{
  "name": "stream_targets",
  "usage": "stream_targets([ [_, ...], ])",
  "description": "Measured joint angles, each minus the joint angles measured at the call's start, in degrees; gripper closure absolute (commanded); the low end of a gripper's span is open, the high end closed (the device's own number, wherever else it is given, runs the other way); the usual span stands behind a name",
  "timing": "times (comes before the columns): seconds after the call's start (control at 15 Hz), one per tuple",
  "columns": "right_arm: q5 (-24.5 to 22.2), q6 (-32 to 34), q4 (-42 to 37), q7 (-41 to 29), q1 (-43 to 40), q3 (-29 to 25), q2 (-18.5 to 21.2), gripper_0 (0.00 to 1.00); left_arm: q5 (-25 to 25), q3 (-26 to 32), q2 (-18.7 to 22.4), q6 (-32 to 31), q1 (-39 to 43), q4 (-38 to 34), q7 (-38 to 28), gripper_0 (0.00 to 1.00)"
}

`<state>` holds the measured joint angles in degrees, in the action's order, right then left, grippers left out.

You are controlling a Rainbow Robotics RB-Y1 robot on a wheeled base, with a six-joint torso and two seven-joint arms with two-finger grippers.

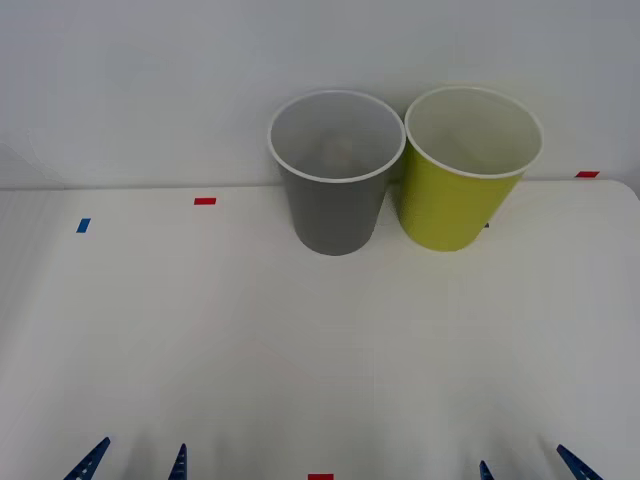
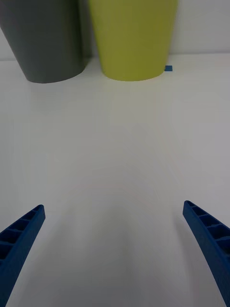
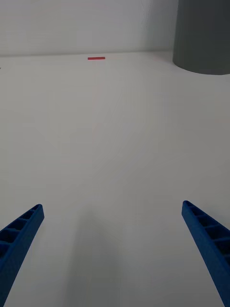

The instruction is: Put cans in the gray bin and PET bottles in the light green bin.

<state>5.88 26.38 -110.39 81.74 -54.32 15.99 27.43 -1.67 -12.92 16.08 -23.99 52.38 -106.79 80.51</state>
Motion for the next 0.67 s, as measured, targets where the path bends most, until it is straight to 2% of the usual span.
stream_targets([
  [0.67,0.00,0.00,0.00,0.00,0.00,0.00,0.00,0.00,0.00,0.00,0.00,0.00,0.00,0.00,0.00,0.00],
])
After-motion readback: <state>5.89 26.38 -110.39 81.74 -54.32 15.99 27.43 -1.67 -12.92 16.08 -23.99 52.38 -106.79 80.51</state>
